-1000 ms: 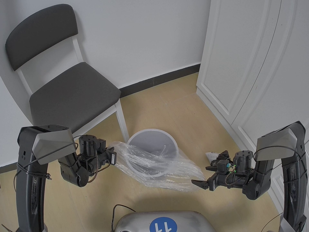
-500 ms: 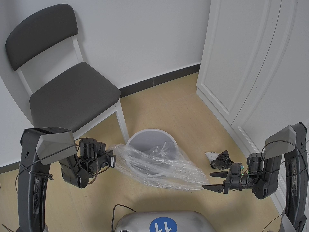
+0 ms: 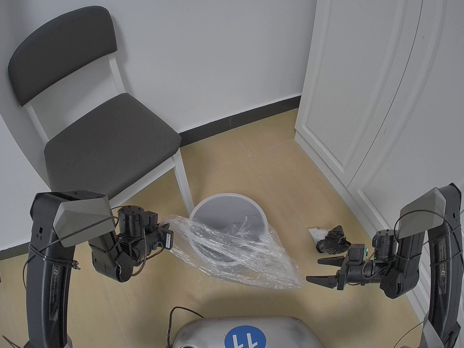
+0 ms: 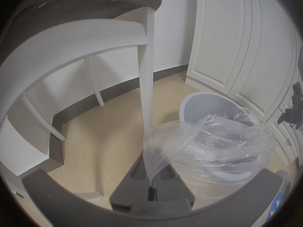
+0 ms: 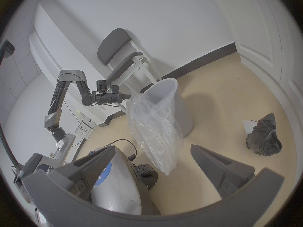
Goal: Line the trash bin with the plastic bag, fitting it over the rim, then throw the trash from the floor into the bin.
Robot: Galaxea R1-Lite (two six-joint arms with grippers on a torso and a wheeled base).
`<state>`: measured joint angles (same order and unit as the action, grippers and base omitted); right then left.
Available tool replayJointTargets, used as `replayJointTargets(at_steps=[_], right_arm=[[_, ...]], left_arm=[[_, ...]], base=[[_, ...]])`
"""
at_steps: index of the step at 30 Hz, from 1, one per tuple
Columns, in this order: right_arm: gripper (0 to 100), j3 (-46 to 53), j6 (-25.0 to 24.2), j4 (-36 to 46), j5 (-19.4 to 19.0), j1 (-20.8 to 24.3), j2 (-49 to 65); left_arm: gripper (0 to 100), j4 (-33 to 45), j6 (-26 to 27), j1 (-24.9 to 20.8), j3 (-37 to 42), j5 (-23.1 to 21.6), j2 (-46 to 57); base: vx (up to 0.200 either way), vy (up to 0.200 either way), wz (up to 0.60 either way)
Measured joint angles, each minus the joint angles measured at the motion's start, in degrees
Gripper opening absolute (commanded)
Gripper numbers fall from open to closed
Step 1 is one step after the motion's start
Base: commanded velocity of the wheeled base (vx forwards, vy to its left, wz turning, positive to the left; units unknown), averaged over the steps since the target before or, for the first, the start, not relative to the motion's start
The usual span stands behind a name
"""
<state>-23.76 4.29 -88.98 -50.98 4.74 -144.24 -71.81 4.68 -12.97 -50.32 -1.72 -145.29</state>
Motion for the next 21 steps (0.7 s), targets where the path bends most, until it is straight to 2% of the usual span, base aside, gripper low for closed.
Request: replayJointTargets(at_steps=[3,5,6,7,10,14,18,21], right_arm=[[100,0.59,-0.16,0.02,1.83,1.56,2.01],[100,1.08,-0.28,0.02,4.95,3.19,4.13],[100,1.33,-0.39,0.0,8.18,4.44,5.4],[100,1.35,-0.41,0.02,9.5,4.85,5.79],[100,1.27,-0.63,0.02,19.57,7.81,8.0],[100,-1.05,-0.77,0.07,32.45,14.1,10.4],[100,-5.68,-0.73,4.73,39.08,20.27,12.87],[100,-10.52,-0.85,14.13,43.4,23.31,14.84]], left_arm=[[0,-1.13,0.05,-0.48,0.71,0.05,0.79],[0,-1.67,0.02,-0.87,1.24,0.09,1.35],[0,-1.97,0.02,-1.13,1.56,0.09,1.74],[0,-2.02,0.02,-1.17,1.6,0.09,1.84],[0,-2.36,-0.01,-1.49,1.9,0.11,2.47],[0,-2.58,-0.06,-1.72,1.9,0.16,3.0],[0,-2.72,-0.12,-1.83,1.68,0.17,3.15],[0,-2.79,-0.17,-1.83,1.6,0.17,3.22]], base=[[0.0,0.0,0.0],[0.0,0.0,0.0],[0.0,0.0,0.0],[0.0,0.0,0.0],[0.0,0.0,0.0],[0.0,0.0,0.0],[0.0,0.0,0.0],[0.0,0.0,0.0]])
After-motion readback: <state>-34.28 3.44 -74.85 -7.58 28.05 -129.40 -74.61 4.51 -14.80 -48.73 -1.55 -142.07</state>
